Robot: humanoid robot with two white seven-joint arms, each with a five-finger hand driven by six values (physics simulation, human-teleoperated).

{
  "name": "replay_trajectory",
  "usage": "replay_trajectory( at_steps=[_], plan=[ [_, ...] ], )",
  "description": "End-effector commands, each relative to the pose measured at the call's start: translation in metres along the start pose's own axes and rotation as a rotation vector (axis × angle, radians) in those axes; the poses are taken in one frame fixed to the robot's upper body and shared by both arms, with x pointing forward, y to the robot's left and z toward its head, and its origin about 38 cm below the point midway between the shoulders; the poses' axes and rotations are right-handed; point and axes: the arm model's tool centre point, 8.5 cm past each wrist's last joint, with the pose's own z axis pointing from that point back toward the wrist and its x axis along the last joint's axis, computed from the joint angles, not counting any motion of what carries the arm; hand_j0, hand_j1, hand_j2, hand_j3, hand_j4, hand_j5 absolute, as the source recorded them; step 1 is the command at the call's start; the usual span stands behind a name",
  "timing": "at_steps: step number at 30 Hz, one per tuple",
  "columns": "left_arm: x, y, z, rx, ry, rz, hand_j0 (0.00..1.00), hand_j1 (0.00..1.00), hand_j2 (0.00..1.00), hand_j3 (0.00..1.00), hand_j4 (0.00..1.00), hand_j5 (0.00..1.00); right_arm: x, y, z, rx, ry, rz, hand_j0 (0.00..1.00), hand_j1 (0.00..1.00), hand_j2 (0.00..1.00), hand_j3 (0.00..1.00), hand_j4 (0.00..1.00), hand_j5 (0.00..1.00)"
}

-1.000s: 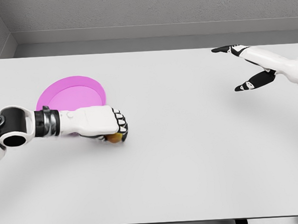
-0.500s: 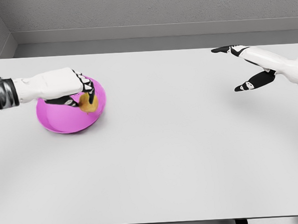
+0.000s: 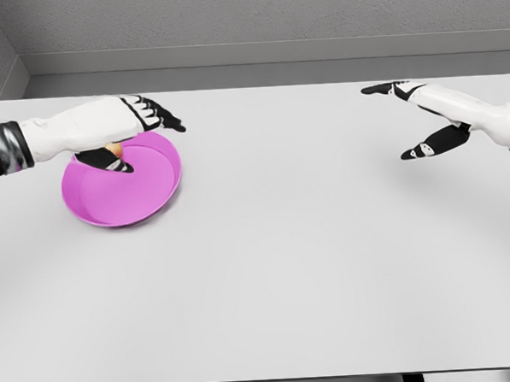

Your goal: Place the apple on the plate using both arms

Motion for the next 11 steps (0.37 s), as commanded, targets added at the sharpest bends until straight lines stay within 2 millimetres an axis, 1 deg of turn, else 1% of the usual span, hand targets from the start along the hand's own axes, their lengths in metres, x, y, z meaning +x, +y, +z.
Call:
replay_trajectory(
  at_steps=[1, 2, 3, 4, 5, 6, 11],
  plan=[
    [0.047, 0.008, -0.042, 0.052, -0.163, -0.012, 1.00, 1.00, 1.00, 1.00, 1.00, 1.00, 0.000, -0.001, 0.000, -0.005, -0.001, -0.006, 1.00, 1.00, 1.00, 1.00, 1.00, 1.00],
    [0.075, 0.005, -0.069, 0.061, -0.261, -0.005, 1.00, 1.00, 1.00, 1.00, 1.00, 1.00, 0.000, -0.001, 0.000, -0.005, -0.001, -0.006, 1.00, 1.00, 1.00, 1.00, 1.00, 1.00],
    [0.095, 0.005, -0.087, 0.076, -0.325, 0.002, 1.00, 1.00, 1.00, 1.00, 1.00, 1.00, 0.000, -0.001, 0.000, -0.005, -0.001, -0.006, 1.00, 1.00, 1.00, 1.00, 1.00, 1.00],
    [0.108, 0.003, -0.100, 0.084, -0.367, 0.013, 1.00, 1.00, 1.00, 1.00, 1.00, 1.00, 0.000, -0.001, 0.000, -0.005, -0.001, -0.006, 1.00, 1.00, 1.00, 1.00, 1.00, 1.00],
    [0.113, 0.002, -0.105, 0.084, -0.383, 0.018, 1.00, 1.00, 1.00, 1.00, 1.00, 1.00, 0.001, -0.001, 0.000, -0.005, -0.002, -0.005, 1.00, 1.00, 1.00, 1.00, 1.00, 1.00],
    [0.115, -0.001, -0.106, 0.077, -0.387, 0.020, 1.00, 1.00, 1.00, 1.00, 1.00, 1.00, 0.000, -0.001, 0.000, -0.005, -0.001, -0.006, 1.00, 1.00, 1.00, 1.00, 1.00, 1.00],
    [0.111, -0.002, -0.103, 0.070, -0.375, 0.018, 1.00, 1.00, 1.00, 1.00, 1.00, 1.00, 0.001, -0.001, 0.000, -0.005, -0.004, -0.004, 1.00, 1.00, 1.00, 1.00, 1.00, 1.00]
  ],
)
